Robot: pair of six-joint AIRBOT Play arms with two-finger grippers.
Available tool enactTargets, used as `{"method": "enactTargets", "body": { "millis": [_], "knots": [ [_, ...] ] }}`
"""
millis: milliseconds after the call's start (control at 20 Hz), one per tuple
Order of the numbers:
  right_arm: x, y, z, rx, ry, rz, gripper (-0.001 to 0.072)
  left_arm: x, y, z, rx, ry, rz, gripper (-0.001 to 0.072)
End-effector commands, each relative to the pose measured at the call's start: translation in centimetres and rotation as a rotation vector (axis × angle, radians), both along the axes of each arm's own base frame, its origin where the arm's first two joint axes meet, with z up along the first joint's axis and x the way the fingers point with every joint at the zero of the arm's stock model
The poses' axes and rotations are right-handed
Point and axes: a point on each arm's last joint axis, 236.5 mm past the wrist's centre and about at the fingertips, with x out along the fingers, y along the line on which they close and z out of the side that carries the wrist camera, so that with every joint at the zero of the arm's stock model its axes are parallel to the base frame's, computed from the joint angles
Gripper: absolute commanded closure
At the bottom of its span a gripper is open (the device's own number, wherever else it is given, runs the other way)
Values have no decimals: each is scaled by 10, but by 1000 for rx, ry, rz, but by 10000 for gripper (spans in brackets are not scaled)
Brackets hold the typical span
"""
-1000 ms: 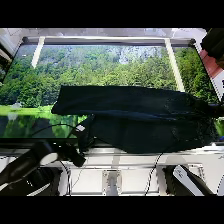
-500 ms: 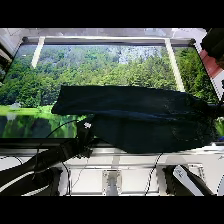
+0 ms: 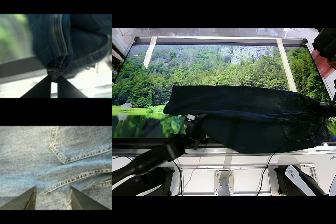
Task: Fold the clothes and pants, and hang the long-sleeved shirts on hangers.
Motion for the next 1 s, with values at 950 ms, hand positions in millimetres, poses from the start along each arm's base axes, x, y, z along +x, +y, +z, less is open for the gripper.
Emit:
{"method": "enactTargets", "body": {
  "millis": [950],
  "knots": [
    [-20,-30,-16,-149,98,2,259,1,147,227,166,-164,322,700]
  ]
}}
